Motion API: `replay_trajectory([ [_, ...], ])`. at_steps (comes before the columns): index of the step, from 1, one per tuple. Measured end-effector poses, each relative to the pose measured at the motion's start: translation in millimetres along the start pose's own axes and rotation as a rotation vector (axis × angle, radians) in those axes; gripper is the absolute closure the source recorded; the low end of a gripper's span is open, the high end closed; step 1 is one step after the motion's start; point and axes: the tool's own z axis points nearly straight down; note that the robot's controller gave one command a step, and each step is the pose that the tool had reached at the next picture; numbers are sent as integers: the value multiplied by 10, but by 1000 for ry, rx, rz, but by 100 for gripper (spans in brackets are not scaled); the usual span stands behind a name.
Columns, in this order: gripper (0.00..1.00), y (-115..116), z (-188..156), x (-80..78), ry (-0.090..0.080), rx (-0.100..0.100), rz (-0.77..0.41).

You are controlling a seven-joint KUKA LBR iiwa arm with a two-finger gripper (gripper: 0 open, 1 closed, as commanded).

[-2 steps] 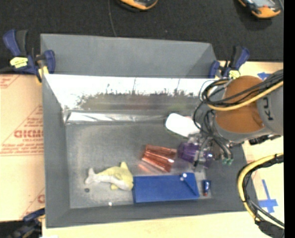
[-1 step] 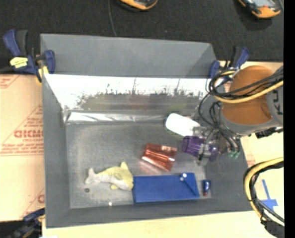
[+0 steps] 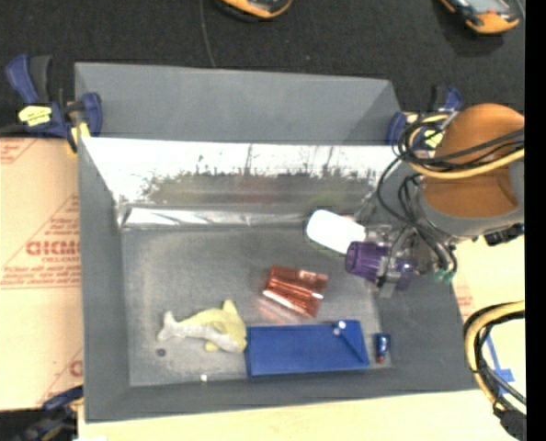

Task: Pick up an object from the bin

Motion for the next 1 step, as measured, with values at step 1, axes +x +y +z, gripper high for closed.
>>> replay_trajectory([
  [1, 100, -2, -375, -14, -2, 0, -2],
])
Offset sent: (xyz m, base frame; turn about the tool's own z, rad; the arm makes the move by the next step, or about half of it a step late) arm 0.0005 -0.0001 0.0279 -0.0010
